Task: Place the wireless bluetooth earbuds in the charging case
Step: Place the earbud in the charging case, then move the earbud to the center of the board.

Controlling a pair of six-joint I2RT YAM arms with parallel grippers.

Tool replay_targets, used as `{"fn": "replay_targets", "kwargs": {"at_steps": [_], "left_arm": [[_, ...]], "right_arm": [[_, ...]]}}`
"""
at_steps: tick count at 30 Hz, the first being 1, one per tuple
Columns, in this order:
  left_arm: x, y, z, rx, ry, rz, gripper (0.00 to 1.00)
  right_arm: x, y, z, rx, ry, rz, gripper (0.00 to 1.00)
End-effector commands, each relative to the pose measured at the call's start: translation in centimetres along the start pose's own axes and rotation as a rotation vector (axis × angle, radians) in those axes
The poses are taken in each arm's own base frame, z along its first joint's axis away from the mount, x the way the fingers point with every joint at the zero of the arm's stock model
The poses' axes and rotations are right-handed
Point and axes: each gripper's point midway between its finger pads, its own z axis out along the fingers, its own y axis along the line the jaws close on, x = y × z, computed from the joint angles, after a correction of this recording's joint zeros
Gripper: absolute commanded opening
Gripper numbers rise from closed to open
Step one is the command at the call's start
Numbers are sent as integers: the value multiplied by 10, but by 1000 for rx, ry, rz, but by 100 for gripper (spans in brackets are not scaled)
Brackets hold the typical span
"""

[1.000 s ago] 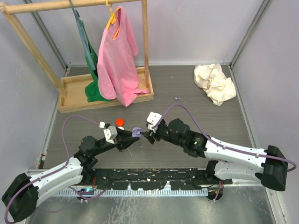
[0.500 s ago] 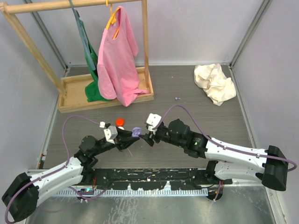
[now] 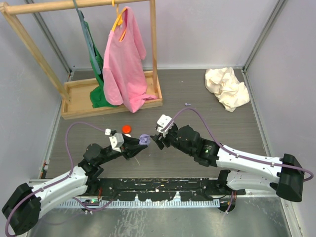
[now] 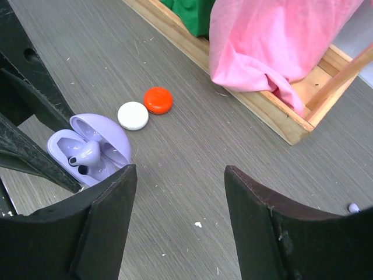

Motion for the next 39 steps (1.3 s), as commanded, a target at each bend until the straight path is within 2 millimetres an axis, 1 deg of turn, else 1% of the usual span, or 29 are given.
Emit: {"fn": "replay_targets", "kwargs": {"at_steps": [1,4,10,16,22,28,31,35,36,39], "left_arm": [[-33,-2,6,19,-103,65,0],[-33,-2,6,18,-103,65,0],[-33,-1,6,11,-104,65,1],[-34,-3,6,19,-107,65,1],[-35,-7,5,41,-108,69,0],[-34,-7,6,42,-106,68,0],[-34,-6,6,38,-106,69,0],[-34,-2,6,18,-106,68,0],[-33,-1,6,10,-105,68,0],[-31,5,6,-20,-97,64,0]], "right_arm": [[-36,-6,-2,24,-86,44,67],[-40,7,-2,-48,-101,52,67],[-43,22,0,-127,-106,67,67],[-41,23,3,-131,-96,67,67],[-37,16,9,-81,-87,62,67],[-42,18,9,-99,-102,58,67],[-43,13,6,-75,-104,58,67],[-41,-3,0,5,-95,51,69],[-40,-12,-2,50,-88,53,69],[-39,-28,-5,115,-67,58,71]]}}
